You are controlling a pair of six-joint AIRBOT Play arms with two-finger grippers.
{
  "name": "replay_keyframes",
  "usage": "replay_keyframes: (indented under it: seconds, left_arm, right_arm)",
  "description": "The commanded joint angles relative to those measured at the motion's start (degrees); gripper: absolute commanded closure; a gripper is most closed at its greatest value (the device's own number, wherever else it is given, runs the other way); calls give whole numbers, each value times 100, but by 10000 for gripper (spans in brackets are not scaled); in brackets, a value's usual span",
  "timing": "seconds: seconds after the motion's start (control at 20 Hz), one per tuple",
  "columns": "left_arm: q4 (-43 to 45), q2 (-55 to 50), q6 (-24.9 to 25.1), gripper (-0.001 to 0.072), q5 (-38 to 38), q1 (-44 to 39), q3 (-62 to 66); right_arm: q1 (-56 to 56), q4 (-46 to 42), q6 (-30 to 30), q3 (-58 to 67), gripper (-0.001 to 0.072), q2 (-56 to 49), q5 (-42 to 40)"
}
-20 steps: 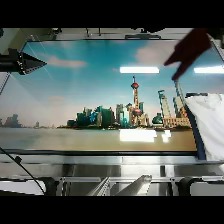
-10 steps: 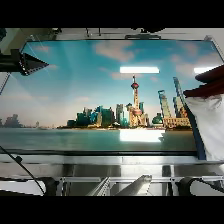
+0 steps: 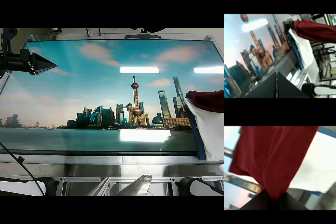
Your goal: Fold the shirts.
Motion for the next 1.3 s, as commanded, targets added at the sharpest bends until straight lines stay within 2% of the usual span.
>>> replay_keyframes:
  seconds: [0.0, 0.2, 0.25, 0.3, 0.35, 0.4, 0.7, 0.85, 0.9, 0.95, 1.0, 1.1, 1.15, 1.25]
  left_arm:
    - [0, -4, -4, 694, -13, -216, -2]
    - [0, -4, 37, 694, -50, -339, -2]
    - [-2, -4, 37, 694, -52, -343, -2]
    - [0, -4, 37, 694, -52, -343, -2]
    - [0, -4, 37, 694, -52, -343, -2]
    - [0, -4, 37, 694, -50, -337, -2]
    - [-2, -4, 37, 694, -22, -339, -2]
    - [-24, -4, 33, 695, 26, -339, 0]
    - [-26, 0, 28, 697, 61, -339, 0]
    - [-11, 2, -61, 705, 125, -339, 13]
    - [22, 0, -210, 705, 144, -337, 55]
    - [107, 4, -409, 705, 17, -337, 229]
    - [138, 66, -514, 705, -85, -339, 258]
    - [138, 376, -490, 705, -87, -343, -13]
  right_arm:
    - [-7, -289, -31, -846, 694, 256, 302]
    - [-7, -291, -33, -1749, 684, 369, 304]
    - [-7, -304, -35, -1912, 644, 372, 306]
    - [-9, -306, -162, -2046, 348, 369, 306]
    - [-4, -299, -308, -2114, -8, 369, 308]
    - [-4, -299, -507, -2120, 8, 363, 306]
    - [-4, -282, -529, -2118, 8, 350, 251]
    - [0, 125, -551, -2096, 16, 315, -37]
    - [2, 553, -667, -2096, 195, 308, -271]
    - [2, 1128, -837, -2096, 615, 308, -555]
    - [4, 1628, -881, -2096, 677, 310, -785]
    - [37, 2673, -1226, -2096, 691, 315, -1121]
    - [125, 2949, -1438, -2096, 691, 326, -1217]
    - [640, 2852, -1792, -2151, 694, 433, -1451]
